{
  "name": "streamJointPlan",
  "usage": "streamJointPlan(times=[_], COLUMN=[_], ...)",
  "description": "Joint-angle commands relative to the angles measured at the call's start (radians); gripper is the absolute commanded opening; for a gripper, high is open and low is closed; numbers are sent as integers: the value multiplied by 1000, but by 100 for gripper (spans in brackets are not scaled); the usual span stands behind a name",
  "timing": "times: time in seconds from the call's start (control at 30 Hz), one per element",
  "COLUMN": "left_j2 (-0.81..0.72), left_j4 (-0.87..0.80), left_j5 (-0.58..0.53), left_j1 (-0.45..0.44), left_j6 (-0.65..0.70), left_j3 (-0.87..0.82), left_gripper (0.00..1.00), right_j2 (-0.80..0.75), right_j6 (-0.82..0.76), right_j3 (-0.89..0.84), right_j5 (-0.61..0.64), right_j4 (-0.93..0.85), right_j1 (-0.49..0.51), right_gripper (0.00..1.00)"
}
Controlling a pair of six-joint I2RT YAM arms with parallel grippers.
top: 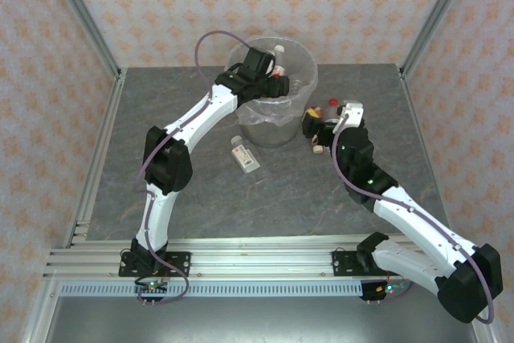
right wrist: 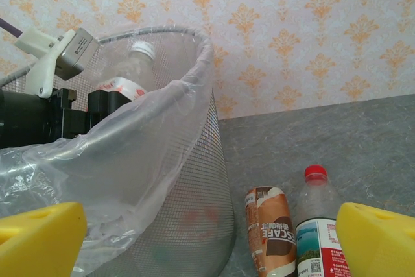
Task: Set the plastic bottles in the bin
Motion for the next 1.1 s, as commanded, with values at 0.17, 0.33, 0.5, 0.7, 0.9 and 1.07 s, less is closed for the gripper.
streamJointPlan(times=[0.17,0.33,0.5,0.7,0.9,1.07], left_j2=[-66,-113,-182,-293,-434,-608], left_j4=[-27,-2,47,103,177,228], left_j5=[47,81,127,143,100,26], left_j1=[-13,-13,-13,-13,-11,-5], left_j6=[-18,-47,-71,-82,-90,-88], left_j3=[46,43,1,-78,-256,-472], left_gripper=[86,88,91,93,96,100], right_j2=[26,40,46,26,-36,-41], right_j6=[16,21,39,74,146,240], right_j3=[21,26,25,26,13,16], right_j5=[23,44,41,22,24,10], right_j4=[-18,-27,-43,-98,-221,-358], right_j1=[-7,-8,-16,-27,-39,-74], right_gripper=[99,99,99,99,99,99])
